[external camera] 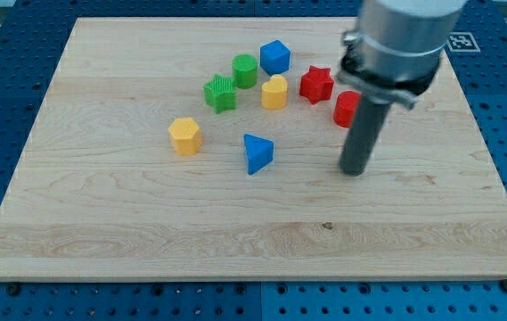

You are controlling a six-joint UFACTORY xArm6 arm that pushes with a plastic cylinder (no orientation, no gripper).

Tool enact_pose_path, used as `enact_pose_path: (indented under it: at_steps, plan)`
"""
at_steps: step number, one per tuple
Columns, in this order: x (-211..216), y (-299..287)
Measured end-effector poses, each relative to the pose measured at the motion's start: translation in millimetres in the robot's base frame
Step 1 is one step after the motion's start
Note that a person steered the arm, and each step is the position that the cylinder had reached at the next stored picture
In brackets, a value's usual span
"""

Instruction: Point your arm closer to the yellow hexagon

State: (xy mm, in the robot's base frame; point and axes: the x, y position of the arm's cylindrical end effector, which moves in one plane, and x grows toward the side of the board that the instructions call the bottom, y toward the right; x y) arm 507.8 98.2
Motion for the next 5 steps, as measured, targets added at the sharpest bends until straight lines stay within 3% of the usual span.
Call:
enact_pose_path:
  at_steps: [2, 5]
  plan:
    - [27.8, -70.0]
    - [-1.8, -255.6]
